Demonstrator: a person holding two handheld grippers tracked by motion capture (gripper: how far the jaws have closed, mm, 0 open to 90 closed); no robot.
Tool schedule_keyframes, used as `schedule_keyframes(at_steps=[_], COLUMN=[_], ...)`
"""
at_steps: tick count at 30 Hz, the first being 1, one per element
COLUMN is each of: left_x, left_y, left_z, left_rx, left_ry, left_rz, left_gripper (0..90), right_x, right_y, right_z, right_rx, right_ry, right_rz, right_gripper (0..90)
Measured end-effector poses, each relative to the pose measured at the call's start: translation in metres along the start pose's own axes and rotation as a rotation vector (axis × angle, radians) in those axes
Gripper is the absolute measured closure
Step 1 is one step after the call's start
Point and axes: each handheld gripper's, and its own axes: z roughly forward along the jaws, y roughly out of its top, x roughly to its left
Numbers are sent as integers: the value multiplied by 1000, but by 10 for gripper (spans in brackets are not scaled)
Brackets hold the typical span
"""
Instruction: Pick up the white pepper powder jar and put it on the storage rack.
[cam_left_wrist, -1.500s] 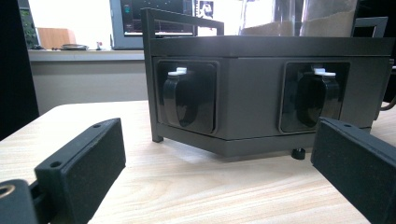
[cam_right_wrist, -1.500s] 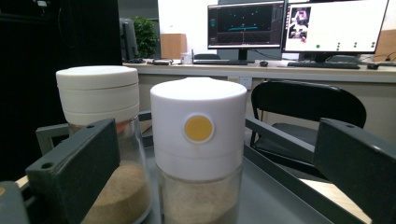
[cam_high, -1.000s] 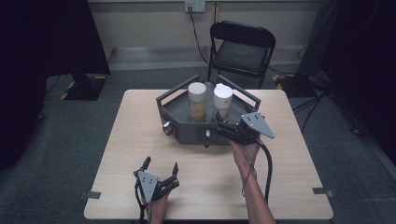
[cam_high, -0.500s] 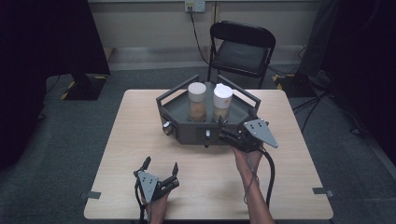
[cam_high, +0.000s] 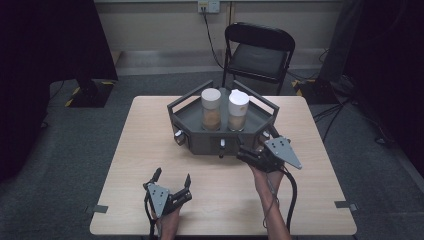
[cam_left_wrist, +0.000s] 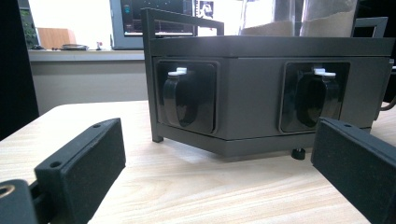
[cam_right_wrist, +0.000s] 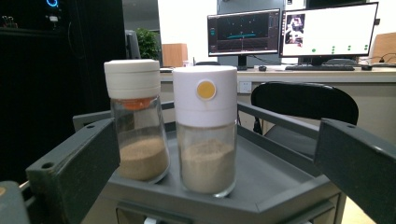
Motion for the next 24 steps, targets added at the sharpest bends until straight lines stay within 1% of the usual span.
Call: schedule_keyframes(at_steps=[4, 6, 9, 14, 15, 20, 24], left_x=[0, 0, 0, 0, 0, 0, 0], left_y=[0, 0, 0, 0, 0, 0, 0], left_z=[0, 0, 0, 0, 0, 0, 0], left_rx=[0, 0, 0, 0, 0, 0, 0], left_ry=[0, 0, 0, 0, 0, 0, 0], left_rz=[0, 0, 0, 0, 0, 0, 0], left_gripper=[24, 24, 24, 24, 24, 24, 24], right_x=[2, 2, 3, 5, 5, 4, 5], right_y=[-3, -5, -6, -9, -11, -13, -16], right_z=[-6, -11, -15, -22, -23, -31, -37], right_rx=[-1, -14, -8, 7, 2, 14, 14], right_ry=[-9, -3, -3, -17, -18, -19, -32], right_rz=[3, 14, 8, 4, 5, 17, 10], right_gripper=[0, 0, 0, 0, 0, 0, 0])
